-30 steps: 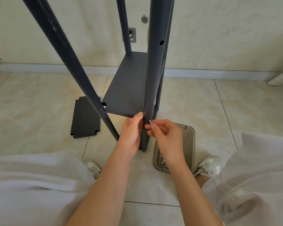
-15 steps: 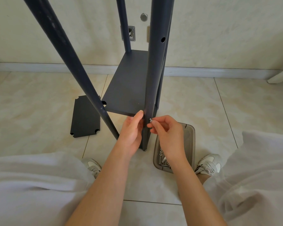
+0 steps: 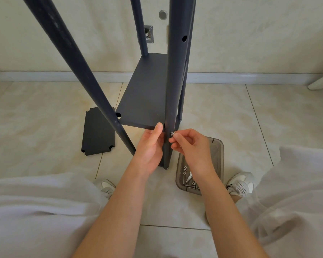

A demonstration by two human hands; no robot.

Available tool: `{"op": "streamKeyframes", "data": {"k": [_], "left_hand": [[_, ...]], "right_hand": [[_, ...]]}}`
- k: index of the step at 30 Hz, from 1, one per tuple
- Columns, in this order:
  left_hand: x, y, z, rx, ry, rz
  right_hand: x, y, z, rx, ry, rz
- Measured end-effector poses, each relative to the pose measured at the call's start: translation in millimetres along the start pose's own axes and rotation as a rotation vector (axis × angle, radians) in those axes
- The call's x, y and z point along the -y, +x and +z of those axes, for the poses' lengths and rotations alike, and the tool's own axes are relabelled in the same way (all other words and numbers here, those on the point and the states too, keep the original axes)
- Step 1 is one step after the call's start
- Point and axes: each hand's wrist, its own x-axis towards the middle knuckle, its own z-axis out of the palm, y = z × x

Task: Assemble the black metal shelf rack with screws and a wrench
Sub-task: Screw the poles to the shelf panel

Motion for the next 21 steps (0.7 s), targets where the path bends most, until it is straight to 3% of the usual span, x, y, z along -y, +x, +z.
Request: {"op": "streamKeyframes", "data": {"k": [8, 14, 16, 18, 21], "left_hand": [[-1.8, -0.7, 2.1, -0.053, -0.038, 0.016], [-6.4, -7.5, 2.5, -0.182, 0.128, 0.003], [-11.8, -10.2, 3.8, -0.294, 0.317, -0.023], [-14.2, -13.9, 1.9, -0.441, 0.656, 0.035], [-19.0, -27.1, 0.1, -0.587, 1.171, 0.359]], "right_hand": [[3.9, 4.0, 1.2, -0.068, -0.201, -0.109], [19.4, 14.0, -5.7, 0.292, -0.293, -0.198], [23.4, 16.6, -7.9, 0.295, -0.327, -0.183], [25.8, 17.6, -9.0, 0.296, -0.338, -0.168], [27.5, 17.5, -9.3, 0.292, -0.316, -0.123]]}}
